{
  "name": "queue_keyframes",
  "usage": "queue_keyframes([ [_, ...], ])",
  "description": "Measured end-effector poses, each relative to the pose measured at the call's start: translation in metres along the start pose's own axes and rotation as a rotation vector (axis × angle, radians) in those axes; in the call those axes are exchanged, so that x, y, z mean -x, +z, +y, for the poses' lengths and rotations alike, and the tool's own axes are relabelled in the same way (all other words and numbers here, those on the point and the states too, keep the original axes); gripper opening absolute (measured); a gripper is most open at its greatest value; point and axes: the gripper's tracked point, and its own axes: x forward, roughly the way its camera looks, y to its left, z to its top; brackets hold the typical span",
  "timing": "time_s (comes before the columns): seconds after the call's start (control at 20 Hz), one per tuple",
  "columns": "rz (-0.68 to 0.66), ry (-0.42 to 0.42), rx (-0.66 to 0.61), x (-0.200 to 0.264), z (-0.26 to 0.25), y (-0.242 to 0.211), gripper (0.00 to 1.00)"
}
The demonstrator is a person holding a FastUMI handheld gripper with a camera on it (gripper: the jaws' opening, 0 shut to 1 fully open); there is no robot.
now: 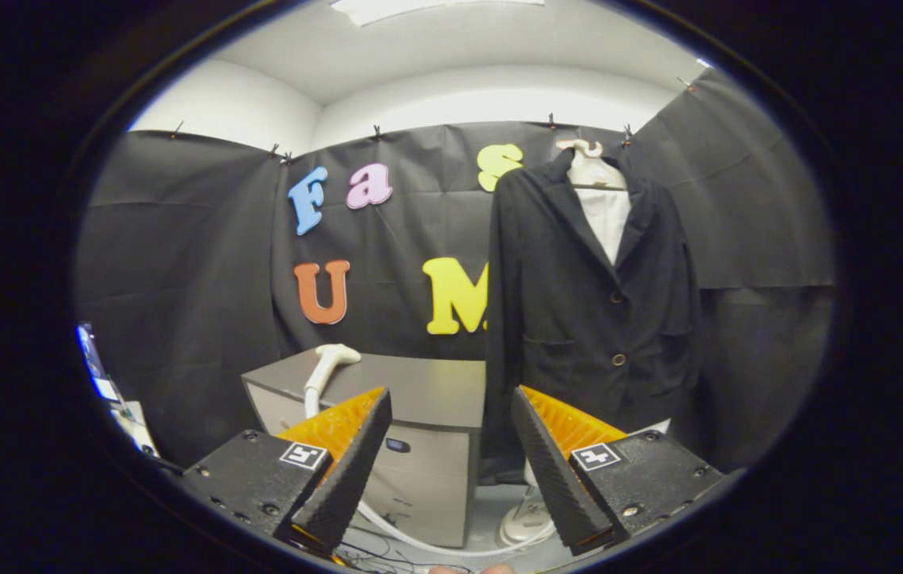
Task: Iron the clothes twice with a garment steamer, once on the left side and once on the right side.
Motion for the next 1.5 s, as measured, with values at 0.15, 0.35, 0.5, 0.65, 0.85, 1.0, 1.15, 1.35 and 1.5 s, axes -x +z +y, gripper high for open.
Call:
queue_keyframes([
  [0.15,0.046,0.058,-0.037,-0.019,0.049,0.003,0.96],
  [0.35,0.122,0.134,-0.039,-0.054,0.105,0.006,0.96],
  [0.5,0.156,0.209,-0.01,-0.09,0.147,0.013,0.96],
  [0.65,0.188,0.274,0.038,-0.134,0.183,0.012,0.96],
  [0.85,0.26,0.344,0.049,-0.187,0.222,0.008,0.96],
  [1.0,0.328,0.362,0.063,-0.234,0.238,0.003,0.96],
  [1.15,0.416,0.339,0.091,-0.274,0.249,-0.016,0.96],
  [1.35,0.526,0.286,0.083,-0.313,0.249,-0.047,0.92],
  [1.5,0.603,0.244,0.075,-0.337,0.246,-0.068,0.92],
])
